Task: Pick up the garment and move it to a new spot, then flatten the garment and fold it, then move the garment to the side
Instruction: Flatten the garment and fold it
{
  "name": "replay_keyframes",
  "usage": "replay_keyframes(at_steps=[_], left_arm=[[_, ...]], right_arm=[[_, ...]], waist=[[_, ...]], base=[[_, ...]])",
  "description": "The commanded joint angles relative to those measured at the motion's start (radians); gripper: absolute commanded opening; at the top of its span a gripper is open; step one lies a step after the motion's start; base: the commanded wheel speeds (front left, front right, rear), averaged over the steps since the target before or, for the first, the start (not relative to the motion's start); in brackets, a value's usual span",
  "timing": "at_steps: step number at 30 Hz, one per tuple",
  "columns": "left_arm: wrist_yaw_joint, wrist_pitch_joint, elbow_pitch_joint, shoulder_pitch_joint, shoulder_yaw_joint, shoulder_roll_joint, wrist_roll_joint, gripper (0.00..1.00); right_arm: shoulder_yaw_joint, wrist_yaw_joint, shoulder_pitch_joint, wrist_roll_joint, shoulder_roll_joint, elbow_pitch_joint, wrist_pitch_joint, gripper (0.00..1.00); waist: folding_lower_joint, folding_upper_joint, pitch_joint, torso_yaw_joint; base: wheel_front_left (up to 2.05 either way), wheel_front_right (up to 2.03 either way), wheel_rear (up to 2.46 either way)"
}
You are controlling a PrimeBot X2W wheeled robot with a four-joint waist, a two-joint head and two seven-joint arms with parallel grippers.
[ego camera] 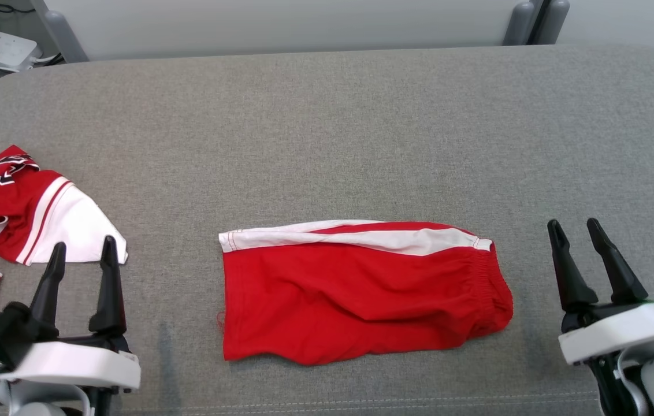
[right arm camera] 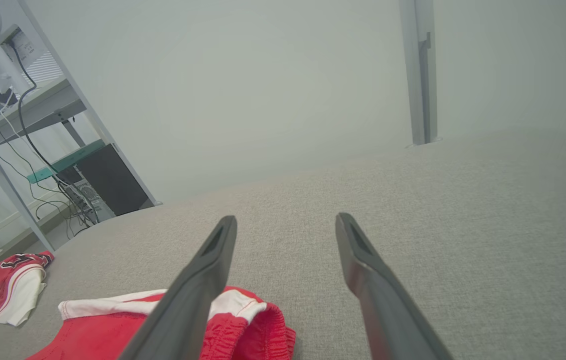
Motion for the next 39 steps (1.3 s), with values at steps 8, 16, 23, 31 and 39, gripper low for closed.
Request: replay_keyframes(at_steps=[8,16,23,31,39], left_arm=[[0.066,-0.01,0.021,0.026,-0.025,-0.009,0.155,1.0],[0.065,-0.01,0.059,0.061,-0.034,-0.027,0.193,1.0],[0.056,-0.01,0.065,0.064,-0.039,-0.03,0.21,1.0],[0.035,-0.01,0.079,0.052,-0.034,-0.034,0.218,1.0],[0.006,-0.01,0.099,-0.001,-0.058,-0.055,0.236,1.0]], right_arm=[[-0.098,0.002,0.129,-0.247,0.122,-0.047,-0.013,1.0],[-0.124,0.002,0.202,-0.323,0.152,-0.042,-0.013,1.0],[-0.149,0.002,0.221,-0.339,0.155,-0.047,-0.013,1.0],[-0.155,0.002,0.218,-0.338,0.151,-0.044,-0.013,1.0],[-0.169,0.002,0.16,-0.33,0.101,0.018,0.038,1.0]], waist=[[0.0,-0.0001,-0.042,0.001],[0.0,-0.0001,-0.087,0.012],[0.0,-0.0001,-0.099,0.036],[0.0,-0.0001,-0.096,0.051],[0.0,-0.0001,-0.067,0.101]], base=[[0.0,0.0,0.0],[0.0,0.0,0.0],[0.0,0.0,0.0],[0.0,0.0,0.0],[0.0,0.0,0.0]])
